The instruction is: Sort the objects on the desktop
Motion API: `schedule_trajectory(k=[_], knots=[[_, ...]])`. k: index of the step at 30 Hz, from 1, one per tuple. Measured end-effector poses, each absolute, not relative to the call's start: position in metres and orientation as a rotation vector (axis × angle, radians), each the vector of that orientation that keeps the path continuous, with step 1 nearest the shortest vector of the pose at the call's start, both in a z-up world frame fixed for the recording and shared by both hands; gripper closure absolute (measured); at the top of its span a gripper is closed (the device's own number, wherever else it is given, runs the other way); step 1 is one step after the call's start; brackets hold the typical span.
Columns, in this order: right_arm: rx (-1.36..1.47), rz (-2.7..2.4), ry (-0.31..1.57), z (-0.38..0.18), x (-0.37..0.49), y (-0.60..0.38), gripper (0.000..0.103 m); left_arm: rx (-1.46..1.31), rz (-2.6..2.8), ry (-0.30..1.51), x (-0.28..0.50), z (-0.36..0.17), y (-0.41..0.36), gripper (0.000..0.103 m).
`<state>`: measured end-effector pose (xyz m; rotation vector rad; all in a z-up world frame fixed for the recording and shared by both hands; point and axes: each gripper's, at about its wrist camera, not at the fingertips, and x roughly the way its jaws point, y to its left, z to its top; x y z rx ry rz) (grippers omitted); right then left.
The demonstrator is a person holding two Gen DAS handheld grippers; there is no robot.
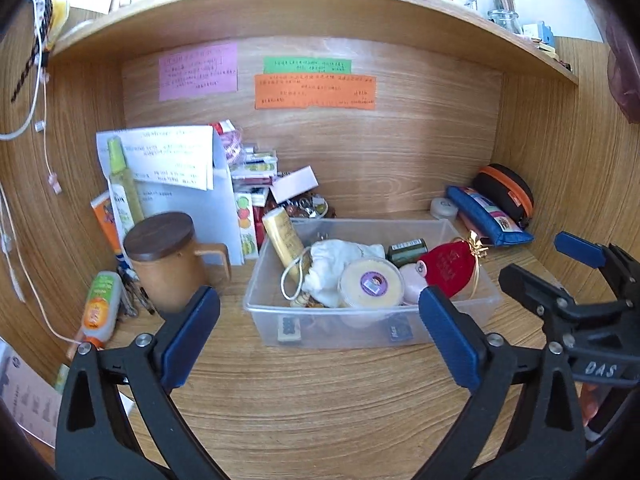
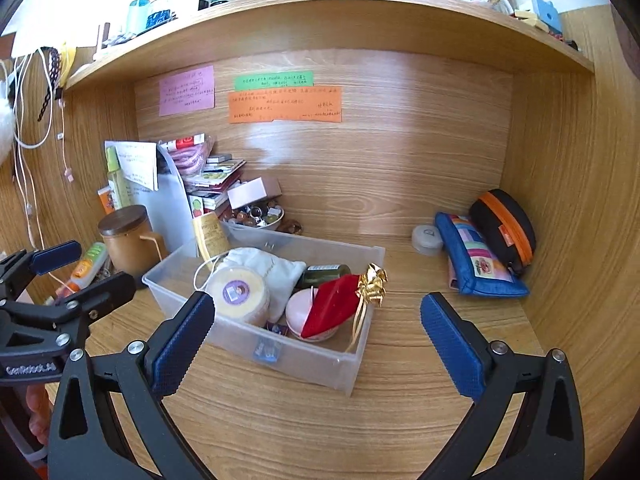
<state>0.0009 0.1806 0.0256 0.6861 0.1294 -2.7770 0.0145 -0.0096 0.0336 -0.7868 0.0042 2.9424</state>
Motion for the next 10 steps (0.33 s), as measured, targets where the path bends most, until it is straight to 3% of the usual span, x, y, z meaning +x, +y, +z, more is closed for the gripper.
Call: schedule_trajectory(k=[10], knots=[[0.721, -2.746, 0.12, 0.014, 0.0, 0.182, 0.0, -0.798, 2.937, 0.014, 0.011, 0.025, -0.004, 0.002]])
